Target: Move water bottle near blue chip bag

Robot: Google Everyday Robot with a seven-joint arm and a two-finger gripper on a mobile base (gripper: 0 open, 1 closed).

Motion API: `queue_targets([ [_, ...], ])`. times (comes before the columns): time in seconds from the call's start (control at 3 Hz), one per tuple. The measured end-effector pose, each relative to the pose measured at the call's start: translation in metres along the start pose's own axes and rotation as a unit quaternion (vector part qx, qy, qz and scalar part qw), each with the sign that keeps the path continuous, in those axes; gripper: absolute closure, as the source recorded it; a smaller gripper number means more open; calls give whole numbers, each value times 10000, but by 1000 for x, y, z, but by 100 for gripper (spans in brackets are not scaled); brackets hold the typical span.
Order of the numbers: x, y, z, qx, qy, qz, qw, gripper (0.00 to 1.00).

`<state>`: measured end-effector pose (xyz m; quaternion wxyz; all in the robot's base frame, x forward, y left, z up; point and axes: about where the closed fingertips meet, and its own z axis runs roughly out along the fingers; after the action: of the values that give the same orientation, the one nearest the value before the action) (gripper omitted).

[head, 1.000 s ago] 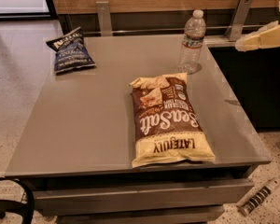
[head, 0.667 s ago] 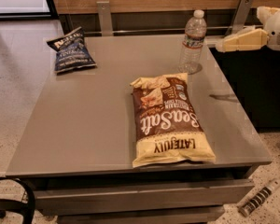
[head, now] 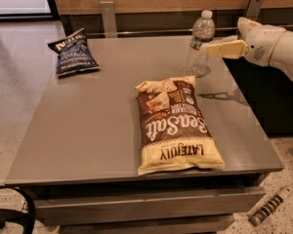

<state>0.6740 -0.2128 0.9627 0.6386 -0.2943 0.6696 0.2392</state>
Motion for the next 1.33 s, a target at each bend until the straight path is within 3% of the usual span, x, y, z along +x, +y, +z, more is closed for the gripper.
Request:
queue_targets([
  [0.33,7,3,29,-278,-456,193,9984,0],
  [0.67,16,3,43,-371,-414,201,9983,0],
  [1.0,31,-3,44,-368,-74,97,9992,0],
  [1.33,33,-3,45,-363,-53,95,9993,16],
])
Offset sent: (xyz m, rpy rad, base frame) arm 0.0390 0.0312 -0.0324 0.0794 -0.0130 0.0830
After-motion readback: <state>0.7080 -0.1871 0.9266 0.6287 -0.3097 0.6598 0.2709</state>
